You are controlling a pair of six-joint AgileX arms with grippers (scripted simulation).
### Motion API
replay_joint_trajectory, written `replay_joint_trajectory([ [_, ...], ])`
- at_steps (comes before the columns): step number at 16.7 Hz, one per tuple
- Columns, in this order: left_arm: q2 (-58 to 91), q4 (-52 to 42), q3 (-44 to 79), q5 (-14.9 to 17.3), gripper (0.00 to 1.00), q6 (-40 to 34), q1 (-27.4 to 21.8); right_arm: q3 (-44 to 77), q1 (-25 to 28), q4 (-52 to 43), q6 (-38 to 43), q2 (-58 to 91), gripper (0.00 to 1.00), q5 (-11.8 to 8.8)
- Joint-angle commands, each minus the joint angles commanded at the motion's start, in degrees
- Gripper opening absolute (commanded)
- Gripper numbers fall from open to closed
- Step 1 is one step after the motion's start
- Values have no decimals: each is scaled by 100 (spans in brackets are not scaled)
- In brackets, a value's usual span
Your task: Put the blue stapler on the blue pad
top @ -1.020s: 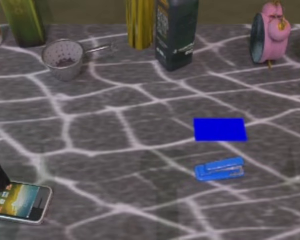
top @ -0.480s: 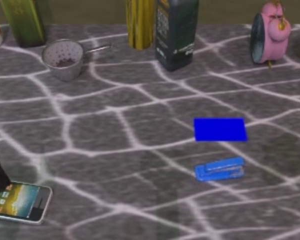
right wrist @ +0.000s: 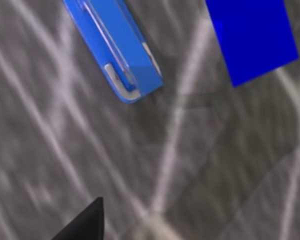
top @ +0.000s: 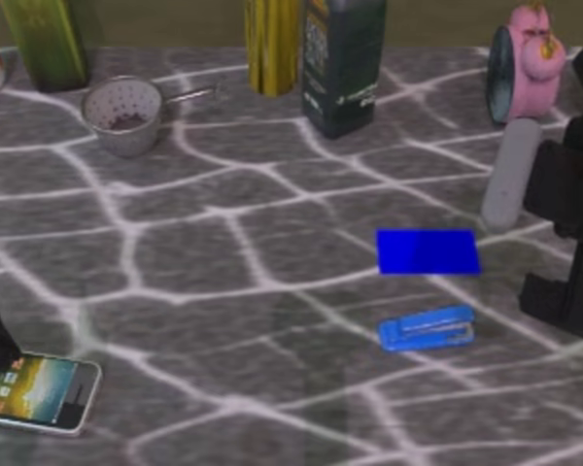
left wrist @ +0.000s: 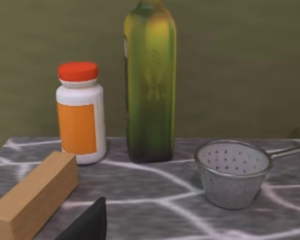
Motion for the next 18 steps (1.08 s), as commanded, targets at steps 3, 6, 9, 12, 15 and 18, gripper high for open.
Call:
replay_joint_trajectory([
  [3,0,0,0,0,100,0,0,1093,404,-822,-821,1367,100,-9],
  [6,0,0,0,0,100,0,0,1968,710,-1403,-1447,2327,100,-1],
  [9,0,0,0,0,100,0,0,2494,886,-1711,-1807,2894,100,16],
  [12,0,0,0,0,100,0,0,2585,917,-1761,-1870,2994,100,20],
  [15,0,0,0,0,100,0,0,2569,888,-1747,-1862,2978,100,18],
  [18,0,0,0,0,100,0,0,2398,905,-1524,-1868,3063,100,20],
])
